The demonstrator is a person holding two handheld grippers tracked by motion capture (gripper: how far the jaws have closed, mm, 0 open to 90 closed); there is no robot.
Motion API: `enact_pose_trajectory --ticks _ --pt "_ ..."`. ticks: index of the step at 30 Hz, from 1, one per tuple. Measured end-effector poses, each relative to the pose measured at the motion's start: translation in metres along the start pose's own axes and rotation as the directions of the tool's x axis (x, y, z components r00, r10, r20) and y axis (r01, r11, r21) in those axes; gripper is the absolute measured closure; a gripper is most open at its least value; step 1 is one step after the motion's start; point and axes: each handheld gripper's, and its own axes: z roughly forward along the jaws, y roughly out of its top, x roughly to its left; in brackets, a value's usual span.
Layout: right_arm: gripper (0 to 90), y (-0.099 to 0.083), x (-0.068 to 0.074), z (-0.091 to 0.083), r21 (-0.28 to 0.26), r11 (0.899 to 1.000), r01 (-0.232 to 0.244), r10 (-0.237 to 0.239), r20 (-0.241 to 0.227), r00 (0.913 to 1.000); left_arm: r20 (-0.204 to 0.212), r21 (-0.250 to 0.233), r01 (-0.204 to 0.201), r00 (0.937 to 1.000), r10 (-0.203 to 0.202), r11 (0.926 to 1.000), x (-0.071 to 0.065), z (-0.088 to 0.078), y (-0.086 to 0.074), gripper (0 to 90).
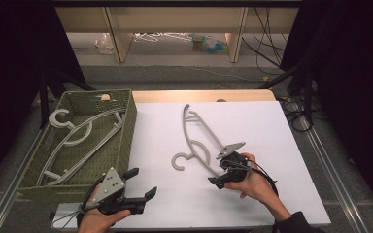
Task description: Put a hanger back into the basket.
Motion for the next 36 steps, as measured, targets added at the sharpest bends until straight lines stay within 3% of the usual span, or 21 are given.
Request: enact_pose_trajectory --ticks 4,5,7,14,19,21,23,30,36 --pt "33.0 0.007 -0.001 0.010 0.063 0.998 0.013 -0.012 -0.025 0.9996 0.006 0.002 0.000 1.0000 0.000 1.0000 0.000 0.001 -0.001 16.1" --pt "35.7 0.009 -0.001 0.012 0.078 0.997 0.015 -0.013 -0.028 0.9995 0.018 0.000 -0.018 0.9997 0.018 0.9998 0.002 0.002 -0.001 16.1" --pt "40.5 0.011 -0.003 0.015 0.089 0.996 0.003 0.000 -0.032 0.9995 0.008 0.002 0.001 1.0000 -0.001 1.0000 0.000 0.002 -0.002 16.2" --pt "54.3 0.021 -0.011 0.027 0.118 0.993 -0.025 0.033 -0.069 0.9971 0.008 0.008 -0.005 1.0000 0.005 1.0000 0.000 0.000 -0.001 16.4" --pt "69.0 0.029 -0.013 0.034 0.186 0.983 -0.006 0.015 -0.051 0.9986 0.016 0.012 -0.007 0.9998 0.007 0.9999 -0.001 0.002 -0.002 16.7" --pt "73.4 0.033 -0.014 0.035 0.208 0.978 0.010 -0.002 -0.041 0.9992 0.017 0.017 -0.026 0.9995 0.025 0.9995 0.000 0.002 -0.002 16.8" --pt "74.6 0.034 -0.015 0.036 0.218 0.976 0.013 -0.006 -0.035 0.9994 0.017 0.011 -0.005 0.9998 0.005 0.9999 -0.001 0.002 -0.002 16.8" --pt "76.8 0.041 -0.013 0.039 0.265 0.964 0.011 -0.007 -0.014 0.9999 0.018 0.020 -0.018 0.9997 0.018 0.9996 0.000 0.002 -0.002 17.1" --pt "77.6 0.041 -0.014 0.039 0.260 0.965 0.018 -0.012 -0.023 0.9997 0.016 0.019 -0.027 0.9995 0.027 0.9995 0.000 0.003 -0.003 17.7"
